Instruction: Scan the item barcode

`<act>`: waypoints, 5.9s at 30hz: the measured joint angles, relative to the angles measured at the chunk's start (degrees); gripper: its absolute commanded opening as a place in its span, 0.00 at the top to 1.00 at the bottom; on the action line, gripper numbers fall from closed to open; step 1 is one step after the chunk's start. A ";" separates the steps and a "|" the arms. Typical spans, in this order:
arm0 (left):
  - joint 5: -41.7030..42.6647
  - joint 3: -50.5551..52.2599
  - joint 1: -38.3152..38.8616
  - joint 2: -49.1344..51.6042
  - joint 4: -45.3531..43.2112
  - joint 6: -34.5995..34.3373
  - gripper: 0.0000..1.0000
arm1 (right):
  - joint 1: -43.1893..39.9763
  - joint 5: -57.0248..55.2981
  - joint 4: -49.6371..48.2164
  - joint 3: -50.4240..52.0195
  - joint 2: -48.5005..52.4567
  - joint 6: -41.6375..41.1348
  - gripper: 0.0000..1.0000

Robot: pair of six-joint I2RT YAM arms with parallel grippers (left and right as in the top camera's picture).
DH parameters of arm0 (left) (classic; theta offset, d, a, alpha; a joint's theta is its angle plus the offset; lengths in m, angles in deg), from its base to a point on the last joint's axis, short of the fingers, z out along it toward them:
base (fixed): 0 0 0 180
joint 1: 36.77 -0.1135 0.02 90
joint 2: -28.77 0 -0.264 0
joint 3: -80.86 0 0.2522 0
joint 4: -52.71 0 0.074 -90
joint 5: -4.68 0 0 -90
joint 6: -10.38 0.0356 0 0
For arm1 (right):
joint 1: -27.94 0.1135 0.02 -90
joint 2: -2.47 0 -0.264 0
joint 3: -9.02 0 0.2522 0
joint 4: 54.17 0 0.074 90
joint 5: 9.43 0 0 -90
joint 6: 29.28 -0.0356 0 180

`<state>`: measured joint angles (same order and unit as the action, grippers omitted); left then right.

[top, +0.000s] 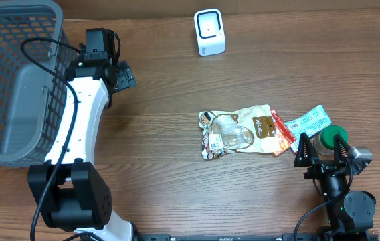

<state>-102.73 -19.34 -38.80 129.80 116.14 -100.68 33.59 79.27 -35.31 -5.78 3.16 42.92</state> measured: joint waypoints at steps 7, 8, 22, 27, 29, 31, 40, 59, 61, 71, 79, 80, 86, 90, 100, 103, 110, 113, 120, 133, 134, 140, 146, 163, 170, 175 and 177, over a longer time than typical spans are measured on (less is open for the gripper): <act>0.00 0.00 0.00 0.00 0.00 0.00 0.00 | 0.00 0.00 0.00 0.00 0.00 -0.02 0.00; 0.00 0.00 0.00 0.00 0.02 0.00 0.00 | 0.00 0.02 0.00 0.00 0.00 0.00 0.00; 0.00 0.00 0.00 -0.24 0.02 0.00 0.00 | 0.00 0.02 0.00 0.00 0.00 0.02 0.00; 0.02 0.04 0.00 -6.14 0.07 0.00 0.01 | 0.00 0.02 0.02 0.00 0.00 0.02 0.00; 0.00 0.04 0.00 -11.08 0.02 0.00 0.00 | 0.00 0.02 0.00 0.00 0.00 0.02 0.00; 0.00 0.04 0.00 -17.70 -0.04 0.00 0.01 | 0.00 0.00 0.00 0.00 0.00 -0.02 0.00; -0.04 -0.35 0.00 -46.51 -0.33 0.00 0.00 | 0.00 0.02 0.02 0.00 0.00 0.02 0.00; 0.94 12.44 0.00 -70.93 7.85 -0.02 0.00 | 0.00 0.02 0.00 0.00 0.00 0.02 0.00; 1.86 18.47 0.00 -74.77 7.23 -0.33 0.00 | 0.00 0.02 0.00 0.00 0.00 0.02 0.00; 4.39 41.64 0.00 -92.02 -14.67 -1.51 0.00 | 0.00 0.02 0.02 0.00 0.00 0.04 0.00; 9.07 56.02 0.00 -100.15 -44.39 -1.55 0.00 | 0.00 0.02 0.02 0.00 0.00 0.02 0.00; 10.12 57.86 0.00 -100.17 -48.65 -1.57 0.00 | 0.00 0.02 0.02 0.00 0.00 0.02 0.00; 15.34 70.79 0.00 -100.19 -70.73 -1.55 0.00 | 0.00 0.02 0.00 0.00 0.00 0.02 0.00; 16.72 77.90 0.00 -100.17 -73.42 -1.55 0.00 | 0.00 0.04 0.00 0.00 0.00 0.02 0.00; 16.72 85.57 0.00 -100.17 -63.36 -1.46 0.00 | 0.00 0.04 -0.02 0.00 0.00 0.02 0.00; 16.33 85.83 0.00 -100.19 -55.23 -0.83 0.00 | 0.00 0.02 -0.02 0.00 0.00 0.00 0.00; 16.20 85.96 0.00 -100.19 -45.31 6.45 0.00 | 0.00 0.02 0.02 0.00 0.00 0.04 0.00; 16.37 85.96 0.00 -100.17 -45.18 10.84 0.00 | 0.00 0.02 0.02 0.00 0.00 0.02 0.00; 16.37 85.96 0.00 -100.17 -45.20 15.28 0.00 | 0.00 0.02 0.02 0.00 0.00 0.02 0.00; 16.37 85.96 0.00 -100.17 -45.18 15.74 0.00 | 0.00 0.02 0.02 0.00 0.00 0.02 0.00; 16.37 85.96 0.00 -100.17 -45.18 15.74 0.00 | 0.00 0.02 0.02 0.00 0.00 0.02 0.00; 16.37 85.96 0.00 -100.17 -45.18 15.74 0.01 | 0.00 0.02 0.02 0.00 0.00 0.02 0.00; 16.37 85.96 0.00 -100.19 -45.20 15.74 0.00 | 0.00 0.04 0.02 0.00 0.00 0.02 0.00; 16.37 85.96 0.00 -100.17 -45.18 15.74 0.00 | 0.00 0.02 0.00 0.00 0.00 0.02 0.00; 16.37 85.96 0.00 -100.17 -45.18 15.74 0.01 | 0.00 0.02 0.02 0.00 0.00 0.02 0.00; 16.37 85.96 0.00 -100.17 -45.18 15.74 0.00 | 0.00 0.02 0.02 0.00 0.00 0.02 0.00; 16.37 85.96 0.00 -100.17 -45.18 15.74 0.00 | 0.00 0.02 0.02 0.00 0.00 0.02 0.00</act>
<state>-86.36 66.63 -38.80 29.63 70.96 -84.94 33.59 79.29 -35.29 -5.78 3.16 42.94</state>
